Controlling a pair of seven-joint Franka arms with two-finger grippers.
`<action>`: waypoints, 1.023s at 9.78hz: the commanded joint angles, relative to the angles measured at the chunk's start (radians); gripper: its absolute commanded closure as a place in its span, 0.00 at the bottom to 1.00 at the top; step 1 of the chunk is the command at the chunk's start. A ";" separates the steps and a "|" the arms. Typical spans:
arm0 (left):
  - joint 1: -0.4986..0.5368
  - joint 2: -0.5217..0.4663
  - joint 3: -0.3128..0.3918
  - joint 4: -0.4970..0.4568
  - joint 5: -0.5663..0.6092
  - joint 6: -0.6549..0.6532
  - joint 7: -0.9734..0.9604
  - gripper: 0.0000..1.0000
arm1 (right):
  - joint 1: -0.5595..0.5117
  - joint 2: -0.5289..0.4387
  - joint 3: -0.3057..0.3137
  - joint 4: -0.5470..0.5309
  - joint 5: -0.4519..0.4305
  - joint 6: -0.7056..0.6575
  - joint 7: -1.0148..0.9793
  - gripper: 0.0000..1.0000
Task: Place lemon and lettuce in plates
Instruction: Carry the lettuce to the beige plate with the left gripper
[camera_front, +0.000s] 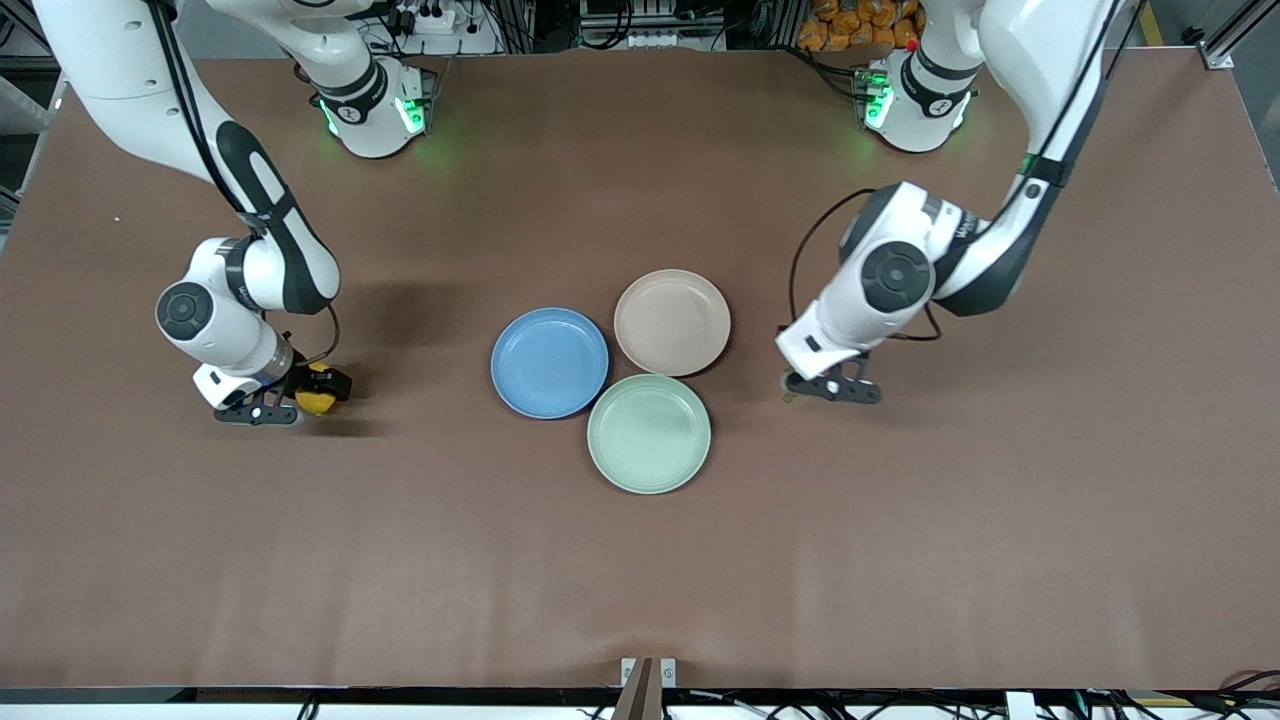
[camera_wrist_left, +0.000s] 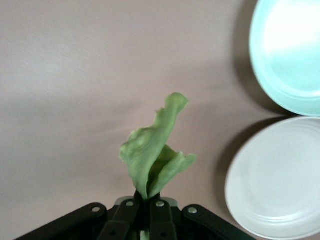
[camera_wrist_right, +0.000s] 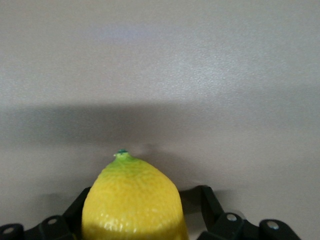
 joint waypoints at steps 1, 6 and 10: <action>-0.046 -0.004 -0.043 -0.008 0.010 -0.003 -0.145 1.00 | 0.026 0.003 -0.001 -0.005 0.007 0.002 0.044 0.17; -0.196 0.100 -0.037 0.085 0.020 0.017 -0.354 1.00 | 0.032 0.001 -0.002 -0.005 0.007 -0.022 0.030 0.47; -0.263 0.207 -0.036 0.099 0.153 0.106 -0.518 1.00 | 0.036 -0.002 -0.002 0.012 0.004 -0.032 0.027 0.64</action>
